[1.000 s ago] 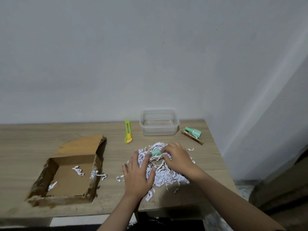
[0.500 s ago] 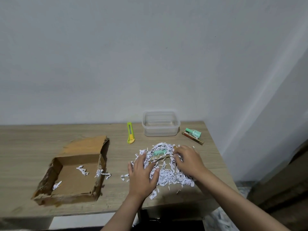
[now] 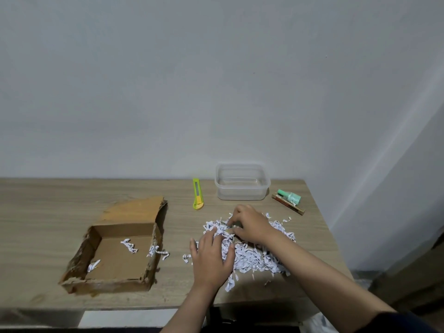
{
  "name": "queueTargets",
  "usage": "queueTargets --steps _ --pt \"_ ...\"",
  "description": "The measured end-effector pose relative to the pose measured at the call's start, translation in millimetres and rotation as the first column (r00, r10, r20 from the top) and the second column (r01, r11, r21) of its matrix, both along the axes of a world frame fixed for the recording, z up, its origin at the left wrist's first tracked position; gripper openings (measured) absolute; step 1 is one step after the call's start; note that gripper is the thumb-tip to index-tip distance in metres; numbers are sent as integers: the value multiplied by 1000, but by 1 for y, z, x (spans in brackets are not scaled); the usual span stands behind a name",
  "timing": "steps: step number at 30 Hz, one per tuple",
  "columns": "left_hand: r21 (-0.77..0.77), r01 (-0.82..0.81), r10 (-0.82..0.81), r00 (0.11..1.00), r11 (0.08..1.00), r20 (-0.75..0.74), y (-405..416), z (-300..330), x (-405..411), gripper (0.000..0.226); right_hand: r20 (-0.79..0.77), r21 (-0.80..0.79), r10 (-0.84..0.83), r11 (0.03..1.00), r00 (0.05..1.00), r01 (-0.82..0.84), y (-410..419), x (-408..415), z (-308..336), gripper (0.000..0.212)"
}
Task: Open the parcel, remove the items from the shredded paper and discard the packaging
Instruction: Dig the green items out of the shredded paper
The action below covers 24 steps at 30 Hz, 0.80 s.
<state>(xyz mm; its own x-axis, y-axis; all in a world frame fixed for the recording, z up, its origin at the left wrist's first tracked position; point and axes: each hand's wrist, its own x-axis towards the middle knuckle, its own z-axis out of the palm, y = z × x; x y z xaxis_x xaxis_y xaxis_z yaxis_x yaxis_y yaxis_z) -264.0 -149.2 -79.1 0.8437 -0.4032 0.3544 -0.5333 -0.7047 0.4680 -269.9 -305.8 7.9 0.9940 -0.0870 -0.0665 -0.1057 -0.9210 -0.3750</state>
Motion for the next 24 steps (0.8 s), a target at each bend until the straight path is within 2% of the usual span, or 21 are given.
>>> queueTargets --steps 3,7,14,16,19,24 --pt "13 -14 14 1000 1000 2 -1 0 1 35 -78 -50 35 998 996 -39 0 7 -1 25" --pt "18 -23 23 1000 1000 -18 -2 -1 3 33 -106 -60 75 995 992 -81 -3 10 0 29" --pt "-40 -10 8 999 999 -47 -3 3 2 30 -29 -81 103 991 994 -105 -6 5 1 20" --pt "-34 -2 0 998 999 -59 -3 6 2 36 -3 -70 103 992 995 -103 -8 3 3 21" --pt "19 -1 3 997 1000 -77 -3 7 3 50 58 15 63 998 996 -64 -14 -2 6 23" --pt "65 -20 25 997 998 -78 -4 6 3 48 107 235 -37 972 994 11 -17 -10 17 36"
